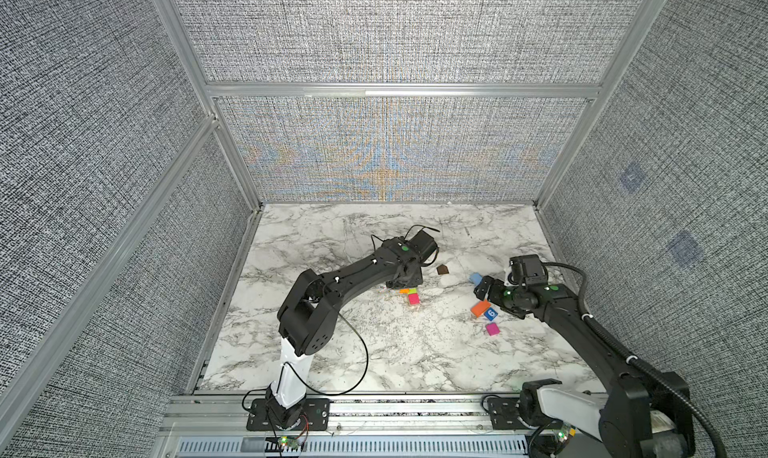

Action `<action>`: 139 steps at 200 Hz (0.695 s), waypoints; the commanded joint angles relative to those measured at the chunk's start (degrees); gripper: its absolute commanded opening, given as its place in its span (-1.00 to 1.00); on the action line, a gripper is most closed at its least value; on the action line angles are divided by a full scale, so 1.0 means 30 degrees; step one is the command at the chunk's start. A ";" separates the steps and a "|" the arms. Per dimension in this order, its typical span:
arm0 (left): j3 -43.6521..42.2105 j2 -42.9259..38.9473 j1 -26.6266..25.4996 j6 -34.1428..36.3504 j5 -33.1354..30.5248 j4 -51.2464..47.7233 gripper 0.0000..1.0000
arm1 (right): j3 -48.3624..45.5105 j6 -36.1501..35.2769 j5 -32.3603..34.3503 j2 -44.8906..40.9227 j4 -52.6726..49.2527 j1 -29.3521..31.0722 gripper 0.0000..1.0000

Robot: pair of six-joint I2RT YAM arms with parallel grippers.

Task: Build the wood block tower
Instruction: 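Lift the orange block with the left gripper and carry it farther from the robot, then lower the orange block against the stack's side and open the left gripper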

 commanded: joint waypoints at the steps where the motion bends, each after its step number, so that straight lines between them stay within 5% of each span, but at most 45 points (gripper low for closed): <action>1: 0.0694 0.0481 -0.0264 -0.1427 -0.0723 -0.0796 -0.47 | -0.0235 0.0634 0.0218 -0.0318 -0.0011 -0.0102 0.98; 139: 0.2934 0.2582 -0.1014 -0.3247 -0.1290 -0.1900 -0.47 | -0.1193 0.1087 -0.0937 -0.1279 0.0627 -0.0998 0.98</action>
